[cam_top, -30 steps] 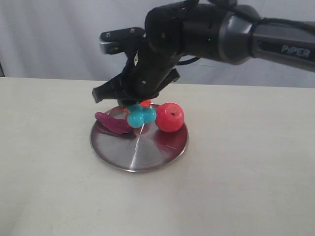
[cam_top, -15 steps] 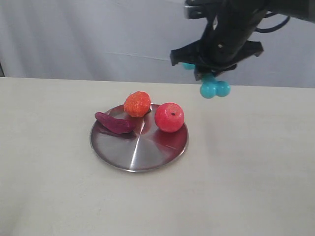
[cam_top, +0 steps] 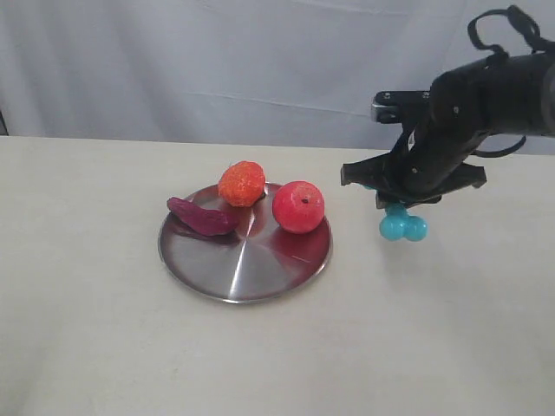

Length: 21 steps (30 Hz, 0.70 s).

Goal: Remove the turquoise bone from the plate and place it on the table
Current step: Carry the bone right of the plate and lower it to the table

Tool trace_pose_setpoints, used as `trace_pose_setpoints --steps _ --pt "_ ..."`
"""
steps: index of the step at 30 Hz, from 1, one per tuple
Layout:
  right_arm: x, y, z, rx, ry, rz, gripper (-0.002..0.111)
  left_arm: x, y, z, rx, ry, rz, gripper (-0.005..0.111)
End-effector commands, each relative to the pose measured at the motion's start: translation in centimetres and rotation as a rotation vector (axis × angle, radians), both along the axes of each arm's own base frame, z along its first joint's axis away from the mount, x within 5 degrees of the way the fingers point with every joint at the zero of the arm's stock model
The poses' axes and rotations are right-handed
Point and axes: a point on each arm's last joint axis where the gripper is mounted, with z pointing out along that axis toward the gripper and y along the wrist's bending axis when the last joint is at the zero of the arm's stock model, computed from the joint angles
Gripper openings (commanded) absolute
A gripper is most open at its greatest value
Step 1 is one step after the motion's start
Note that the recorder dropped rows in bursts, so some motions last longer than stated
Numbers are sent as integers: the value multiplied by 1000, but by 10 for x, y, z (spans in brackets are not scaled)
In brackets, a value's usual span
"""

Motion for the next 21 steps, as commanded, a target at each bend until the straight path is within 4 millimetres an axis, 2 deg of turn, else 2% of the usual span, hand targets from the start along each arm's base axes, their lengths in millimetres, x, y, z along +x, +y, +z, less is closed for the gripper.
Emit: trace_pose_setpoints --steps 1,9,21 --pt "10 -2 -25 15 -13 -11 -1 0 0 -1 -2 1 -2 0" --pt "24 -1 -65 45 -26 -27 -1 0 0 -1 -2 1 -2 0" --pt "24 -3 -80 12 14 1 0 0 0 -1 -2 1 -2 0"
